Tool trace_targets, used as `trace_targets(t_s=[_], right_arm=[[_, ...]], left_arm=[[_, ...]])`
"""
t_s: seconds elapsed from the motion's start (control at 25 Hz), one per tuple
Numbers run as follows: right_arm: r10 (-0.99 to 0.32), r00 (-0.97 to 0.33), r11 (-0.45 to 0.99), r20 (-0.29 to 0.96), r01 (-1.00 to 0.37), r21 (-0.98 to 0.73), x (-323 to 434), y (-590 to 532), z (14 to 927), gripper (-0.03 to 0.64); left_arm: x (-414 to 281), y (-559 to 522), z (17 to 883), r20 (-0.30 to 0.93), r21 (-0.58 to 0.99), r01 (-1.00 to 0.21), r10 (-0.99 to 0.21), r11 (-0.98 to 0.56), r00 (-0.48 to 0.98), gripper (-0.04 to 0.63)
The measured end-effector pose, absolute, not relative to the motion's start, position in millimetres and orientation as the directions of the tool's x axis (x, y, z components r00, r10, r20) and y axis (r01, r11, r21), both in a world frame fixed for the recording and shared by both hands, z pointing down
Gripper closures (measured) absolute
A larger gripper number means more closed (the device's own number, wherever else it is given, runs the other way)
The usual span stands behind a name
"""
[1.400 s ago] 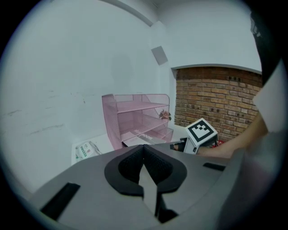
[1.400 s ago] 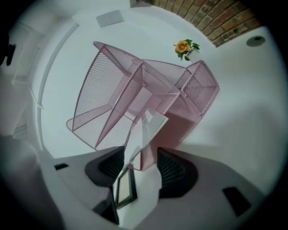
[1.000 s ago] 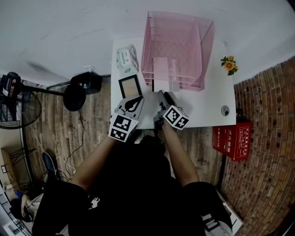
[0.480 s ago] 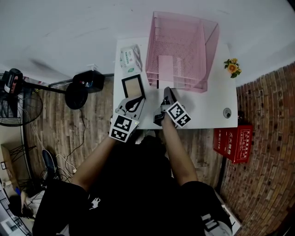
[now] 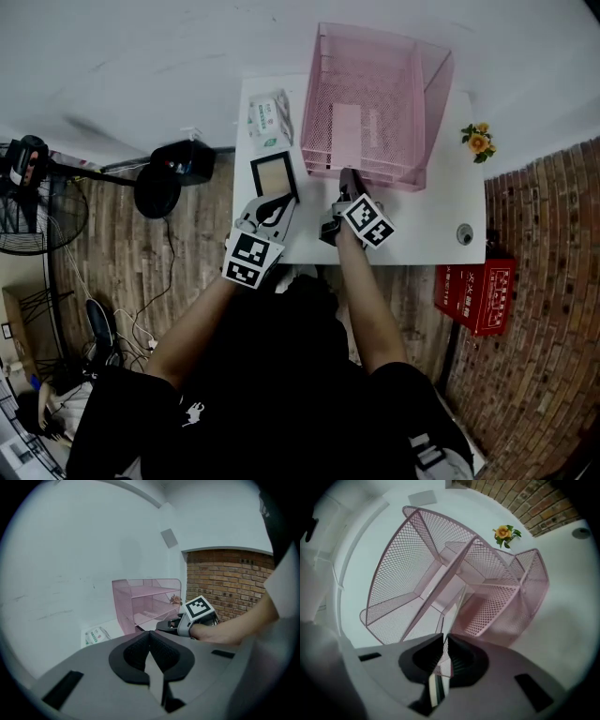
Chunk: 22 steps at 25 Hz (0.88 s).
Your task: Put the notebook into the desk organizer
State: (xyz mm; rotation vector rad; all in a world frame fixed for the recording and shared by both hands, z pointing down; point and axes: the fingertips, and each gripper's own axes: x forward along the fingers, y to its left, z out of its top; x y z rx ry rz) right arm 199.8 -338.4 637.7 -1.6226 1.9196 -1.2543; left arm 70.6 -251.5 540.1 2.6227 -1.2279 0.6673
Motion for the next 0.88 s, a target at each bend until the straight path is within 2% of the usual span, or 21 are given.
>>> trace_targets(t_s=[0.2,0.48,0.72,0.76,0.84,0.88], right_arm=[[-0.904,-0.322,0.034,0.282,-0.712,-0.701,195,-345,630,0.583],[-0.867,-0.338,0.161,0.365,-0.885,-0.437,183,-342,630,0.541],[-0.845,-0.298,0.2,0.444,-0.946,-0.255,183,-340,636,0.541],[-0.844,-0.283,0.199,0.456,-0.954,-0.223,185,-339,637,0.547],[-0.843,-0.265,0.195,0.469,-0.962,-0.192,188,-338,638,0.613],[-0.842,-0.263,0.191,0.471,-0.962,-0.196,189,-338,638,0.615]], left_arm=[[67,-252,542,0.47,-0.036,-0.77,-0.691,-0.637,0.549,0.594],[65,-254,543,0.473,-0.036,-0.776,-0.694,-0.63,0.542,0.594],[68,-251,542,0.474,-0.042,-0.771,-0.692,-0.635,0.544,0.594],[67,-250,542,0.475,-0.043,-0.771,-0.692,-0.635,0.543,0.593],[66,-248,542,0.476,-0.045,-0.772,-0.693,-0.634,0.542,0.594],[66,-247,542,0.477,-0.045,-0.772,-0.693,-0.634,0.541,0.594]])
